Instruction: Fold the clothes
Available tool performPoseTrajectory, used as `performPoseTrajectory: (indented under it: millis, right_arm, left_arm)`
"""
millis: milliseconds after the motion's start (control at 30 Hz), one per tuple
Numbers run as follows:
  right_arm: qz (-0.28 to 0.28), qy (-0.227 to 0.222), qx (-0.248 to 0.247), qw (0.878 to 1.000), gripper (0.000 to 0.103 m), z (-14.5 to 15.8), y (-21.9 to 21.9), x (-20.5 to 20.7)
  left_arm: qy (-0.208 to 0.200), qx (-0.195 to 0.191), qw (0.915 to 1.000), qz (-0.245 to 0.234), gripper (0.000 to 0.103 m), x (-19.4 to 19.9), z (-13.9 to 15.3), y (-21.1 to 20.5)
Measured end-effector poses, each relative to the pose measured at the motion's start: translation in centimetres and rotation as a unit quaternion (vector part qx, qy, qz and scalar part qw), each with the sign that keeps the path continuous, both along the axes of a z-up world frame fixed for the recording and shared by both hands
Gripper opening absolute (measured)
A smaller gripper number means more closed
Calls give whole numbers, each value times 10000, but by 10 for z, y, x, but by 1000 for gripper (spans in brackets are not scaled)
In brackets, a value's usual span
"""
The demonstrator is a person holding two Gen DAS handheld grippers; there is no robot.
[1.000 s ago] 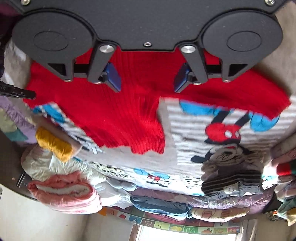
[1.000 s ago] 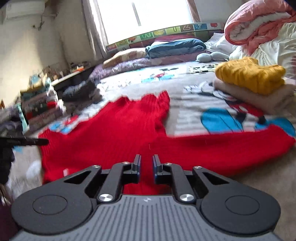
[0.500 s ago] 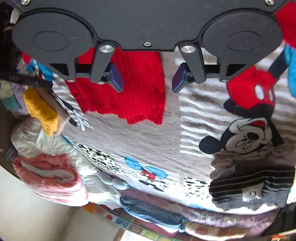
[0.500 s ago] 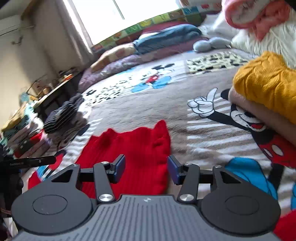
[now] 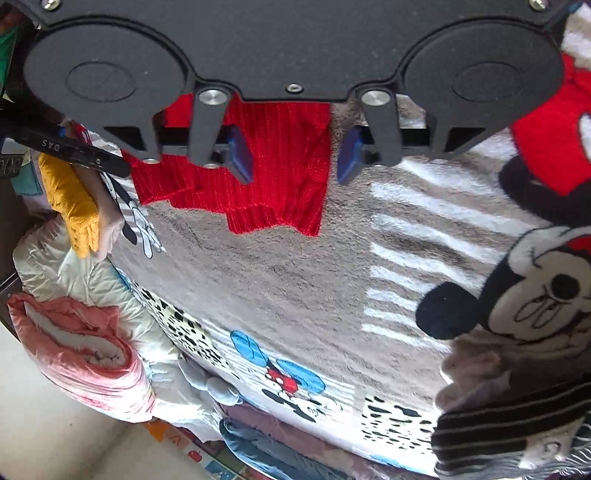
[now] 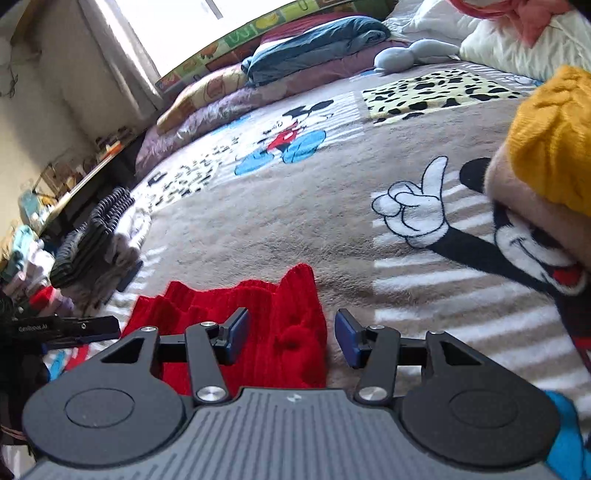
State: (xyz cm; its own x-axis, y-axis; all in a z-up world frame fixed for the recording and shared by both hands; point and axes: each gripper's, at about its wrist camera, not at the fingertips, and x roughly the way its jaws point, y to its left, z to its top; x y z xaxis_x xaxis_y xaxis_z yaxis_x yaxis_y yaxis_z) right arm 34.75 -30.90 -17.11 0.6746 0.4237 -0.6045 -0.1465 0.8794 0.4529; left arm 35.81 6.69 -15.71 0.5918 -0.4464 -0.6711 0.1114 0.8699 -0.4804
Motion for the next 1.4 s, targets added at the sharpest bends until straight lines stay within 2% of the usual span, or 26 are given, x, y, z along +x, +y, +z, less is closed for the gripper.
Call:
performPoseTrajectory:
  millis: [33,67,100,133,200,300,433,567,667,700,767,833,900,967,1033,1100,1200,1233,1300,1367,1400]
  right_arm:
    - [-8,3,29,10000,51,-3,0,3]
    - [12,-6,84,10000,47,-6,0,4]
    - [84,-45,165,9998,22,-8,1,4]
    - [133,-104,237,9996,9,-9,2,3]
    - [139,-279,363,9989,9,-8,1,-2]
    - [-157,-668,747,9948,8,-2,-15,-14]
    - [-511,-605,1108,9907,8,-11,-35,-15]
    - [-754,-280,1363,9874,8,-30,-48,-10]
    - [-878,90,1193,9889,9,-45,-46,-6]
    - [-893,112,1136,9894,9,-45,-45,-5]
    - [-903,111,1006,9908,13,-43,-40,-5]
    - [-942,42,840,9920,22,-37,-37,-6]
    - [-1119,-177,632,9916,33,-28,-39,-11]
    - [-1216,-460,260,9912,33,-16,-38,-17]
    - [-1052,-794,-55,9913,32,-5,-34,-22]
    - [-679,-1066,-300,9915,32,4,-24,-25]
    - [-40,-1215,-656,9904,32,10,-1,-18]
    - [80,-1189,-722,9902,32,9,5,-14]
    - [88,-1069,-675,9919,32,2,8,-4]
    - [-33,-660,-483,9966,32,-11,4,13]
    - [-104,-436,-365,9983,26,-18,0,19]
  left_arm:
    - [-1,16,10000,5,27,1,-1,-1]
    - [-18,30,10000,-2,16,1,-2,-3]
    - [-62,47,10000,-3,6,0,-2,-3]
    - [-170,13,9999,24,6,-2,1,-1]
    - [-459,-145,9988,118,6,-8,10,7]
    - [-799,-363,9957,280,6,-14,19,19]
    - [-641,-533,9951,529,6,-13,7,33]
    - [-391,-499,9955,704,6,-10,-9,37]
    - [-116,-387,9959,811,8,-4,-20,37]
    - [-41,-349,9959,837,14,-2,-22,36]
    - [12,-342,9957,859,18,-2,-19,37]
    - [-53,-353,9945,989,28,-6,-13,41]
    - [-218,-318,9935,1075,28,-12,-5,46]
    - [-424,-304,9929,1073,28,-18,4,49]
    - [-653,-428,9932,864,27,-22,13,44]
    - [-774,-391,9944,611,27,-20,20,30]
    - [-765,-283,9961,350,28,-8,20,8]
    - [-712,-230,9967,311,27,-2,18,2]
    - [-354,-14,9985,412,28,12,5,-3]
    - [10,133,9984,552,18,25,-8,-3]
    - [126,85,9979,631,15,29,-13,0]
